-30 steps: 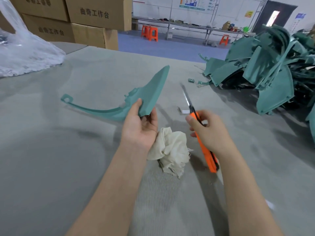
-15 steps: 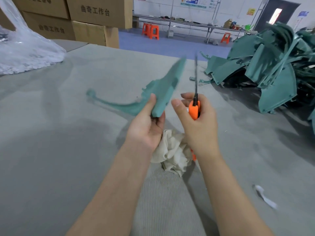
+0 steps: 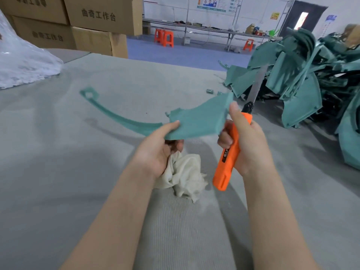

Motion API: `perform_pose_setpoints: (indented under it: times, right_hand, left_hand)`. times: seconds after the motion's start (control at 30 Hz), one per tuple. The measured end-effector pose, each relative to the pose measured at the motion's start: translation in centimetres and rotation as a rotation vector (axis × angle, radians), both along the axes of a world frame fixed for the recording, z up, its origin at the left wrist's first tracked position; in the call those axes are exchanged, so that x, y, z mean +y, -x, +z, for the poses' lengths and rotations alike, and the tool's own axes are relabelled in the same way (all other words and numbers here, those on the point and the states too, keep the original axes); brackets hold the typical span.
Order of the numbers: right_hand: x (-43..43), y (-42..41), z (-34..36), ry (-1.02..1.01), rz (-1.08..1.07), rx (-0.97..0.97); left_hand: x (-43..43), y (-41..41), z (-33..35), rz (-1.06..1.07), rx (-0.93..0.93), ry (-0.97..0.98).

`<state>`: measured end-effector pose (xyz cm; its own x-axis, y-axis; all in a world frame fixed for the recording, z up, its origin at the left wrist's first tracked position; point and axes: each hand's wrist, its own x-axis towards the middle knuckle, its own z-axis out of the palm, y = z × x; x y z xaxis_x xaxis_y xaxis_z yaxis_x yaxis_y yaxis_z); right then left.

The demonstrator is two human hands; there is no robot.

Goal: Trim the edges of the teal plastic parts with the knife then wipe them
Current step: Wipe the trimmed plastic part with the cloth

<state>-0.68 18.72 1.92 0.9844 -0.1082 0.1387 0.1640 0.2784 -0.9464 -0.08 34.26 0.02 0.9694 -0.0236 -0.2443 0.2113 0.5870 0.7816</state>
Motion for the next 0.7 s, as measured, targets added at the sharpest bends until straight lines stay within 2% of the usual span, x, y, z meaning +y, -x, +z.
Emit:
perform_pose_setpoints:
  times: [0.13, 0.23, 0.3, 0.47, 0.7]
  right_hand:
    - [0.3, -0.5, -0.5, 0.28, -0.185, 0.045]
    - [0.6, -0.8, -1.6, 0.545, -0.289, -0.033]
    - [0.9, -0.8, -2.0, 0.64, -0.31, -0.101]
    - [2.2, -0.7, -2.1, 0.646, -0.305, -0.224]
    - [3.5, 0.0, -2.3, 0.624, -0.286, -0.28]
  left_hand:
    - [0.4, -0.5, -0.5, 0.043, 0.043, 0.336]
    - [0.5, -0.5, -0.8, 0.041, 0.049, 0.414]
    - [0.4, -0.5, -0.7, 0.02, 0.045, 0.437]
    - [0.1, -0.5, -0.8, 0.006, 0.028, 0.459]
    - [0.2, -0.6, -1.0, 0.027, 0.037, 0.474]
